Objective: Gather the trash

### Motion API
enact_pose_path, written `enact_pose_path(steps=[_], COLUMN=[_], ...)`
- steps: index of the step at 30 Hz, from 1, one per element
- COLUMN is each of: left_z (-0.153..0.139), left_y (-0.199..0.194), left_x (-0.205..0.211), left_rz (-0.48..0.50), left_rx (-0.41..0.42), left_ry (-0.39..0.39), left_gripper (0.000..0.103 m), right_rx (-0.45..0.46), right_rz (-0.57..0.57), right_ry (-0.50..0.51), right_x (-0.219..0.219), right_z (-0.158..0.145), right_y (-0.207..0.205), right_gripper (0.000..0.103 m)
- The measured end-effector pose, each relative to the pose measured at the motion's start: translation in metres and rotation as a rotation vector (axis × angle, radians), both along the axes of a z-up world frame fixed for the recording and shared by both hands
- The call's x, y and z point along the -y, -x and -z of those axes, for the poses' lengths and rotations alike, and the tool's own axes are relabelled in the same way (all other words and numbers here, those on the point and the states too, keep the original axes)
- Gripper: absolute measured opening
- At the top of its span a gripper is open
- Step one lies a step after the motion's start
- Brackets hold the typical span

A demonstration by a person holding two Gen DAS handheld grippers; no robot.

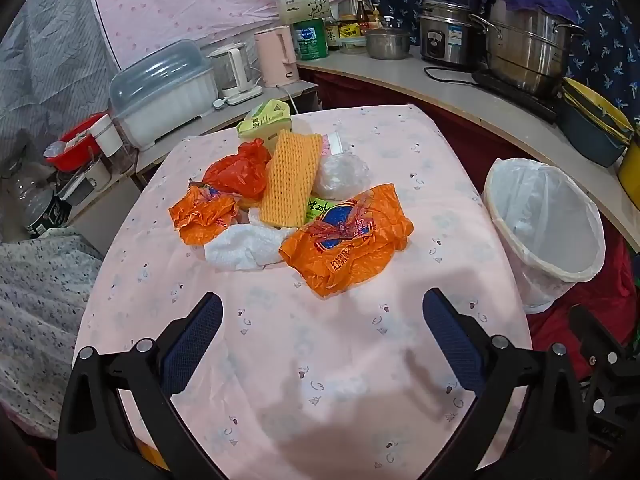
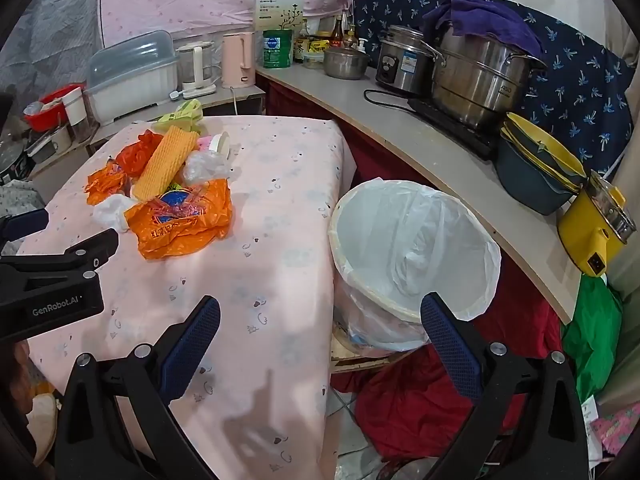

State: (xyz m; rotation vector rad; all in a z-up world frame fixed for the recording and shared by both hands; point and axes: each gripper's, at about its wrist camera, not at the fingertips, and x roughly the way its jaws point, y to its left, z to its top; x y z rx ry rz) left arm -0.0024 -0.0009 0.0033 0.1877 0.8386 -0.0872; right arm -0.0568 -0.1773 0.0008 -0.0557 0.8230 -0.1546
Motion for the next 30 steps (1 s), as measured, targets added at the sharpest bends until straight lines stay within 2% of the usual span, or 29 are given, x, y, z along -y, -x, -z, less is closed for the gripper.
enact_pose_path(steps=[15,16,27,30], left_z=[0.000,0.000,-0.003,-0.002], left_y=[-0.001,-0.001,-0.004,-0.001], left_x=[-0.004,-0.004,-0.012,-0.003], left_rz=[-0.013,-0.014,-0.019,-0.021], left_rx=[-0.012,-0.011,-0.008,-0.006], left_ry=[-0.004,-0.007,-0.007,-0.014], left_gripper=[0.096,0.096,0.096,0.096], right_rx=[0.005,0.005,0.005,0.005], right_rz=[-0.003,-0.003,-0.005,-0.004], right_ry=[0.004,0.003,0.006,0.007], right_x=[-0.006,-0.002,-0.002,-0.003], right_z=[-0.011,-0.004,-0.004,-0.004], right_y=[0.002,0.000,0.000,0.000], right_gripper=[0.096,0.096,0.096,0.096])
